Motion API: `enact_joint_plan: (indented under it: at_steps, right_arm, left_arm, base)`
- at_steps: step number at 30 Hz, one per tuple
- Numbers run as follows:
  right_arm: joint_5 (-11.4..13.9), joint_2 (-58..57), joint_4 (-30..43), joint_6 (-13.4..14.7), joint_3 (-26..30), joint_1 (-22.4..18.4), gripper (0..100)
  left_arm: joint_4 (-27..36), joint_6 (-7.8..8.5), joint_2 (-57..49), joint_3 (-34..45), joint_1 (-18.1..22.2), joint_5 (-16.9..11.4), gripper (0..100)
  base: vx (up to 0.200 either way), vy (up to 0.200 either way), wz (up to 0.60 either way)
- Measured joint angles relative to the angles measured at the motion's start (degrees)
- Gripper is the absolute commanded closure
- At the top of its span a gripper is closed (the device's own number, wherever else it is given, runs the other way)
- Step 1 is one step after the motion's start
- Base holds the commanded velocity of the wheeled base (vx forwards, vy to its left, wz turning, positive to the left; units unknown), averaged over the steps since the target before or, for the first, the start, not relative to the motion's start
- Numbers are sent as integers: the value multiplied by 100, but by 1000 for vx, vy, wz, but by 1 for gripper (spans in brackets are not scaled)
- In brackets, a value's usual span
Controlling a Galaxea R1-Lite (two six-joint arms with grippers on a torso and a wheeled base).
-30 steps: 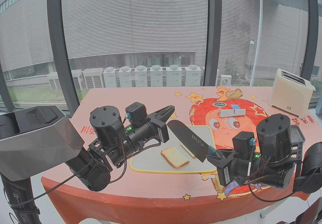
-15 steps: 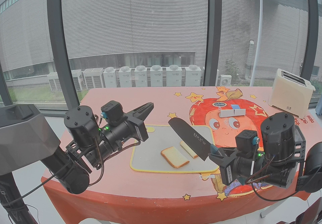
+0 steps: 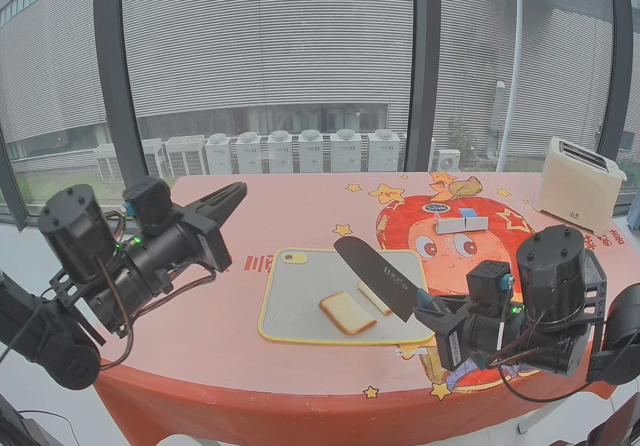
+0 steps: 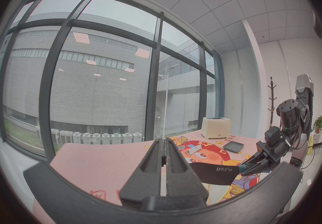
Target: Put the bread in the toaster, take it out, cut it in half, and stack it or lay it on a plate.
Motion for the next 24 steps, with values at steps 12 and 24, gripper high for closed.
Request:
enact_joint_plan:
  at_steps: [12,24]
  right_arm:
    - [-10,9,0,2,0,22,100]
    - [-13,-18,-2,0,-9,18,100]
  left_arm:
    - [1097,11,-1529,449,700,132,100]
    - [3049,-35,-3480,1143,892,352,0]
  base:
    - [0,0,0]
    - [0,0,0]
